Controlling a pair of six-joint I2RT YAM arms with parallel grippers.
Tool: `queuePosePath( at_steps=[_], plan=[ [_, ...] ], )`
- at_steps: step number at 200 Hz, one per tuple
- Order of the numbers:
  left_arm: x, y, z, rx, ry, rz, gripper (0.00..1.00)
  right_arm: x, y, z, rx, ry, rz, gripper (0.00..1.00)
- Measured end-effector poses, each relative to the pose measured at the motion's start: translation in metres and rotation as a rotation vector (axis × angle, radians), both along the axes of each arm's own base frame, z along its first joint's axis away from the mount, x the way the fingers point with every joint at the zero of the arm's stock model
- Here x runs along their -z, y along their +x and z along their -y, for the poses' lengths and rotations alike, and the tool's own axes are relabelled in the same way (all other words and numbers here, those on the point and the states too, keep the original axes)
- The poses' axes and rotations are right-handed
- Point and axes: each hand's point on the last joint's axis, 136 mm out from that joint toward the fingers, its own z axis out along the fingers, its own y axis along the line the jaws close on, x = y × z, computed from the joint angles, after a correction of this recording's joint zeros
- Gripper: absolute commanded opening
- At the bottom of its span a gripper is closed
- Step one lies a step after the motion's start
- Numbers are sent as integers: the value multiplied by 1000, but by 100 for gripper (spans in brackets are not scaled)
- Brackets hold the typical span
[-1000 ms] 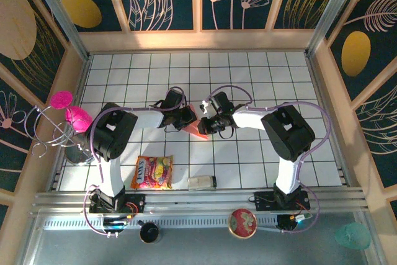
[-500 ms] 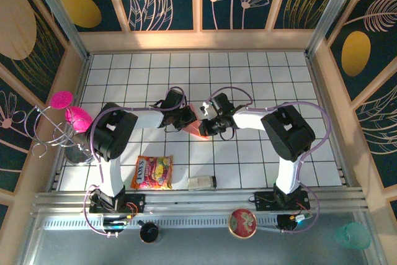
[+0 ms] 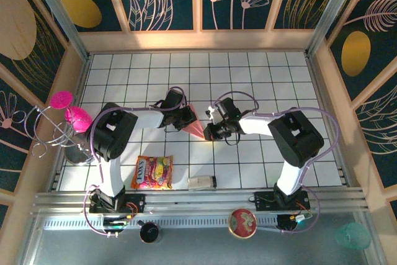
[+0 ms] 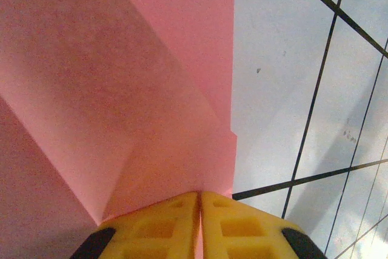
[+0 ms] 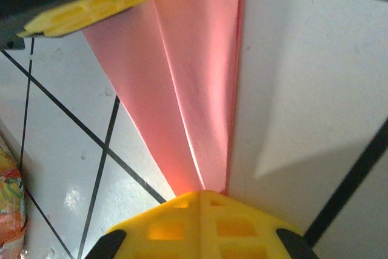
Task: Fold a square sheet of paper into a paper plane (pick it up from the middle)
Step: Fourth fold the wing at the center of the table.
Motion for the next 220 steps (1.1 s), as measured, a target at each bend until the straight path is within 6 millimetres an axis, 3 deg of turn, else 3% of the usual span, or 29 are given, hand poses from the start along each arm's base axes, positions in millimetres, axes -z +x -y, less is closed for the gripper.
queuePosePath(
  at_steps=[91, 126, 152, 180, 220],
  plan=[
    [-1, 0, 1, 3, -5, 3, 12, -15, 0, 4, 42, 11, -18, 6],
    [-2, 0, 1, 3, -6, 5, 13, -28, 20, -11, 46, 42, 18, 6],
    [-2, 0, 1, 3, -7, 6, 13, -20, 31, -20, 50, 43, 14, 5],
    [-3, 1, 1, 3, -9, 9, 13, -6, 29, -18, 53, 20, -16, 4],
    [-4, 1, 1, 4, -11, 12, 15, -4, 28, -18, 54, 17, -21, 4]
  ],
)
